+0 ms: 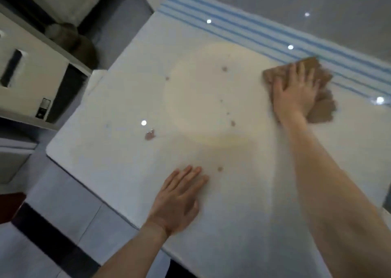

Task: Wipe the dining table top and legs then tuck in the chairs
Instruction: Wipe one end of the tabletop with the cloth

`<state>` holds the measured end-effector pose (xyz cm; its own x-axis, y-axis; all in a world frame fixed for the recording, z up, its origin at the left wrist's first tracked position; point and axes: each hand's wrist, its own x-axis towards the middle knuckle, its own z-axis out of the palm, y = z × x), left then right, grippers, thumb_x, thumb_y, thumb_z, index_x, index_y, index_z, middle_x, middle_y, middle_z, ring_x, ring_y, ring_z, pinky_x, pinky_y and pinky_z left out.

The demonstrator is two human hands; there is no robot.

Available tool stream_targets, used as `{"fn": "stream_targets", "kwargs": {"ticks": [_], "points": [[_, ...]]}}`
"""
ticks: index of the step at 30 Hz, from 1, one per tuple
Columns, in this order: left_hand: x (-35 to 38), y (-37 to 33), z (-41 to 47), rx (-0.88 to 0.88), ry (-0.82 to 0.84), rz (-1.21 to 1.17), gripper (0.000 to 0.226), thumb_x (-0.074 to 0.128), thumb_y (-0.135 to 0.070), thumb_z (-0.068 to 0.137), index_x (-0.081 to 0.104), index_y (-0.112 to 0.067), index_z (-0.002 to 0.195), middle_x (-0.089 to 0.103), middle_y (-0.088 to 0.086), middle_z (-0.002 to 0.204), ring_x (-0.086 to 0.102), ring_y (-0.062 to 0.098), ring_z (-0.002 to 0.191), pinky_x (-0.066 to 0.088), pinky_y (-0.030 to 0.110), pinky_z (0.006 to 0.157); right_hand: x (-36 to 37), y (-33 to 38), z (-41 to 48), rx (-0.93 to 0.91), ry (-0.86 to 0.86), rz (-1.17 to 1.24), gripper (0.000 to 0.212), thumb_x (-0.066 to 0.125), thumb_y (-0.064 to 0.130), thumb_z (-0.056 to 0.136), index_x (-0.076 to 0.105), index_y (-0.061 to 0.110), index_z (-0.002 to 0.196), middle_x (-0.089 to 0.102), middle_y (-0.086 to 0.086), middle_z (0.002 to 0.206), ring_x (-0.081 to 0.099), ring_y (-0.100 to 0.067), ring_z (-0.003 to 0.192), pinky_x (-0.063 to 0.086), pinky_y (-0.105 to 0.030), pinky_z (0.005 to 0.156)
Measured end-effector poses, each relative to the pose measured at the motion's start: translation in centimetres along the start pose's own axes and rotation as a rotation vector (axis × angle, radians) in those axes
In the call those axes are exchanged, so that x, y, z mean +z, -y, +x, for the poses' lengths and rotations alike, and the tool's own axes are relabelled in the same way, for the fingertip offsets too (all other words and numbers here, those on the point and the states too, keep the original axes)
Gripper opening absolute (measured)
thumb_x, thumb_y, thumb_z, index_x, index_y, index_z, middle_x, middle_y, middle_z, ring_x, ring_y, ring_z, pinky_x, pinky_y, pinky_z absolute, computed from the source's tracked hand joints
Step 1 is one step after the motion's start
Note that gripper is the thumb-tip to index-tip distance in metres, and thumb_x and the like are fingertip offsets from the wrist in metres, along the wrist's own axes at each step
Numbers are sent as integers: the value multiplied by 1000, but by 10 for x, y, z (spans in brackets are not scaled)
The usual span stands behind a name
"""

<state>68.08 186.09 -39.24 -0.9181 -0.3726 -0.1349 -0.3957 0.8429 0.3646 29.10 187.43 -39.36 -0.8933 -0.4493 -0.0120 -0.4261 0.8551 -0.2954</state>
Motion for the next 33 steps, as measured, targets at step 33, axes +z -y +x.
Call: {"fn": "stream_targets", "kwargs": {"ticks": [33], "points": [[-2,-2,1,8,15,15,69,52,-39,78,34,-30,145,39,-4,150,34,17,139,21,37,114,-22,-44,-128,-736,261,-99,60,37,51,93,35,29,148,35,7,154,25,-17,145,19,-39,119]]}}
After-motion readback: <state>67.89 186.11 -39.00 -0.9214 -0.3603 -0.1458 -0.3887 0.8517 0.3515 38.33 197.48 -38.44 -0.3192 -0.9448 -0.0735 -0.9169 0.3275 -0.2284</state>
